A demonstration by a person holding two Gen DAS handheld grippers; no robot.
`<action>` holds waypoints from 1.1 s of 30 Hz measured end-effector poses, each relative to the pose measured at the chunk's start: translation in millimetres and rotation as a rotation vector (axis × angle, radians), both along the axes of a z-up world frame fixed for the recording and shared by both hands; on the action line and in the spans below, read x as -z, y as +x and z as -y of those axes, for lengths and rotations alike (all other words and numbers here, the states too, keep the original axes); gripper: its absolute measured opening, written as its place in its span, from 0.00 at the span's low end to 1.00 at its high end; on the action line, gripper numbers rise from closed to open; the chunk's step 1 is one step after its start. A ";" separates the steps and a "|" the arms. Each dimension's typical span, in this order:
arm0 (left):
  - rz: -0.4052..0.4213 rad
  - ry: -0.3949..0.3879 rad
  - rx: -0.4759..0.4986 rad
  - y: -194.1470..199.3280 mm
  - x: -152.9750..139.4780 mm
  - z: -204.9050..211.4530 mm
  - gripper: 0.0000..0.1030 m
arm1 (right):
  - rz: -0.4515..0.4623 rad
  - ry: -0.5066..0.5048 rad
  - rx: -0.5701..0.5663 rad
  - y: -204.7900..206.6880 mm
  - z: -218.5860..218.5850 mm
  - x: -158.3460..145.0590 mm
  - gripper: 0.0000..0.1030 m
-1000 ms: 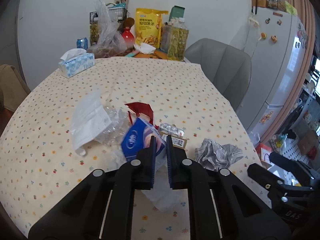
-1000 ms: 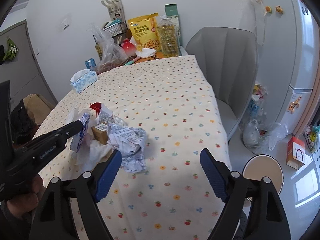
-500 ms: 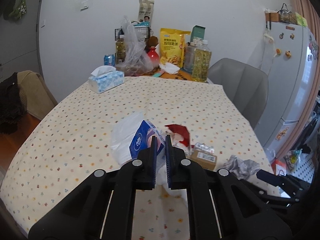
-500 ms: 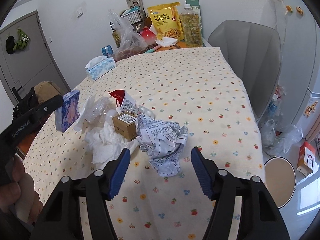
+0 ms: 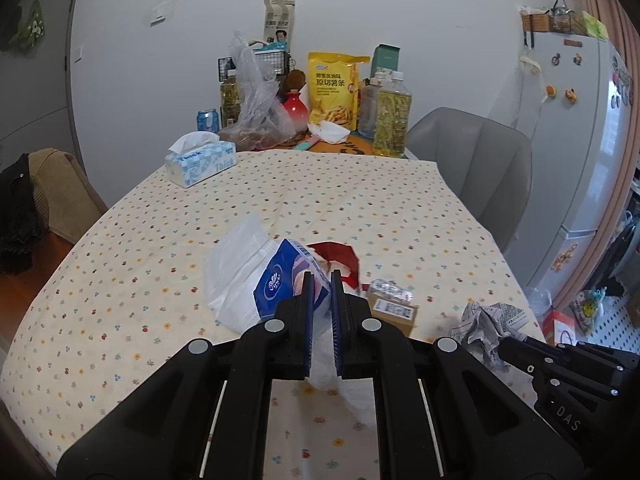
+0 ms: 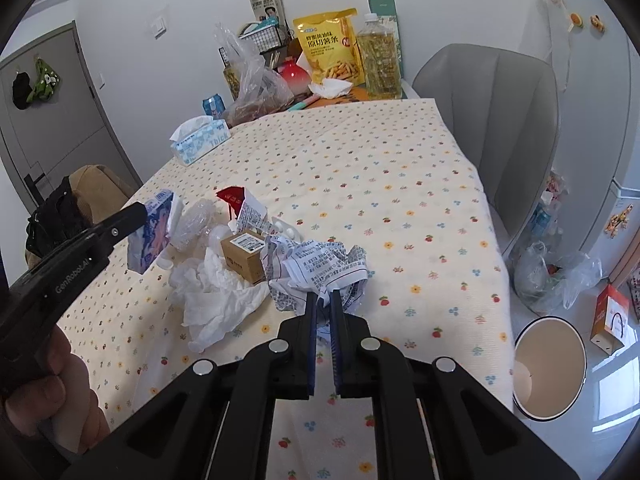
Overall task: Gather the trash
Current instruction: 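Close the right tool on the crumpled printed paper, then carry the tissue pack and crumpled paper over the cream trash bin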
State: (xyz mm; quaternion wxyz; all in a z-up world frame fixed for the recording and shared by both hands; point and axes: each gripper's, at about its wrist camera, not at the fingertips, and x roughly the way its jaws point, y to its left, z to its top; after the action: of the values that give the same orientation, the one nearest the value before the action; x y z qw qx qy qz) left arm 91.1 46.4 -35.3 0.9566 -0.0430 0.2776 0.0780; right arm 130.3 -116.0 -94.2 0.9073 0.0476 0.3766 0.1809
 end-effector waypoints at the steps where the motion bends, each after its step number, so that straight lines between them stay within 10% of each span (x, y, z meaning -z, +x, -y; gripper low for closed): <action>1: 0.003 0.001 0.006 -0.7 -1.3 3.6 0.08 | 0.006 0.002 0.005 -1.8 2.3 -2.3 0.07; 33: 0.070 -0.084 0.161 33.4 -16.0 166.0 0.08 | 0.115 -0.036 0.199 -19.1 164.2 -52.8 0.07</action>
State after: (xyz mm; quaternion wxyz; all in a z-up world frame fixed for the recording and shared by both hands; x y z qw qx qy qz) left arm 124.5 -119.6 -19.3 0.9662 -0.0634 0.2497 -0.0122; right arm 111.2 -280.1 -41.4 0.9416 0.0581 0.3206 0.0854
